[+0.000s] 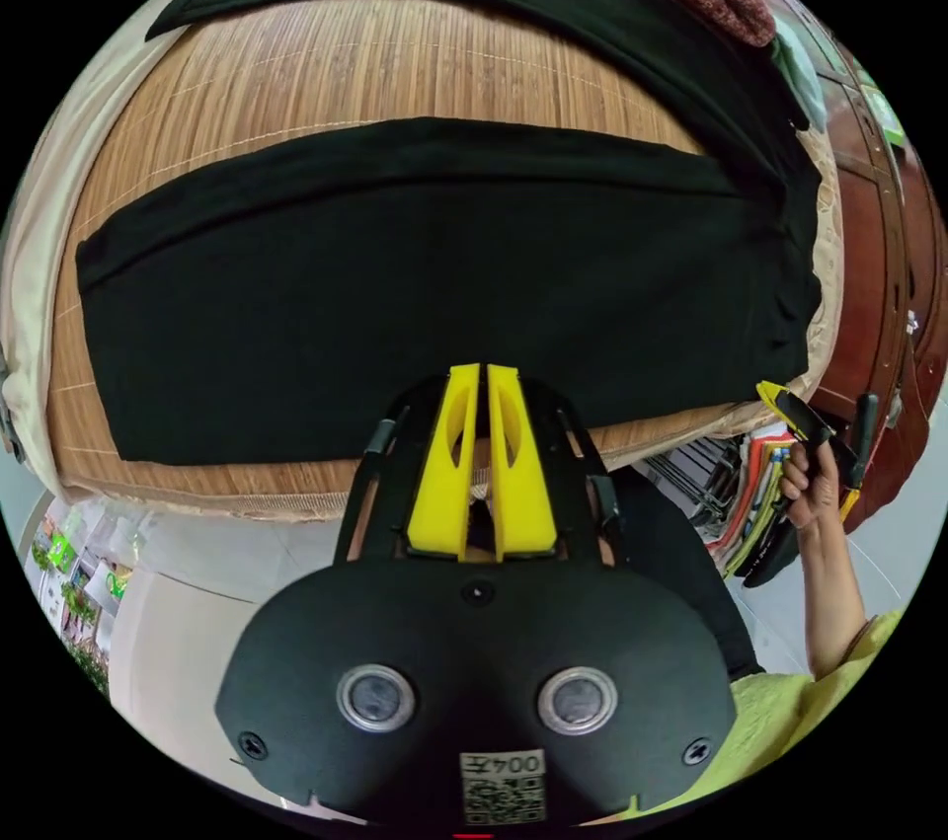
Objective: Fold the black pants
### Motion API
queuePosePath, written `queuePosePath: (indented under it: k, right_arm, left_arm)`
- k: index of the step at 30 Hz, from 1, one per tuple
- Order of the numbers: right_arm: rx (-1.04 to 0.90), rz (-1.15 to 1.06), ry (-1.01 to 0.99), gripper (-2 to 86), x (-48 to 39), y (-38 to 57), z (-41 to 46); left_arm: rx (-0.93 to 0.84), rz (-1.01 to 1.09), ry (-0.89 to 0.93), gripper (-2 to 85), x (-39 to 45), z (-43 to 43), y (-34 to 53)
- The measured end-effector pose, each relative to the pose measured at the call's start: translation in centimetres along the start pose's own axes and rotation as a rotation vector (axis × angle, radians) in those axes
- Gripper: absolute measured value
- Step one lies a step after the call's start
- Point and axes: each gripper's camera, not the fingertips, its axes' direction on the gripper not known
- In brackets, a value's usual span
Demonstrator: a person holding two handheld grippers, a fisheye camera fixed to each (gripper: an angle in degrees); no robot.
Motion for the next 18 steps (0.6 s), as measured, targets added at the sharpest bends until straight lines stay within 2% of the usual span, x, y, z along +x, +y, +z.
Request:
queuePosePath:
  k: [2, 6, 10, 14, 18]
  right_arm:
    - [0.014, 0.025, -0.087, 11.1, 1.2, 1.2, -0.9]
    - [0.021, 0.186, -0.334, 12.0, 5.1, 3.7, -1.7]
    - [0.026, 0.397, -0.612, 11.2, 9.8, 6.8, -0.8]
    - [0.048, 0.496, -0.743, 11.0, 12.0, 9.1, -0.3]
    - [0.084, 0.503, -0.780, 10.9, 13.2, 10.3, -0.5]
  left_arm:
    - [-0.002, 0.002, 0.149, 8.6, -2.3, -0.7, 0.8]
    - [0.036, 0.002, 0.319, 11.9, -6.5, -2.3, 3.2]
    - [0.091, -0.146, 0.622, 12.6, -14.1, -2.7, 8.0]
    - [0.192, -0.391, 0.872, 12.9, -21.5, -2.1, 13.0]
    - [0.254, -0.505, 0.942, 13.3, -25.5, -2.0, 15.8]
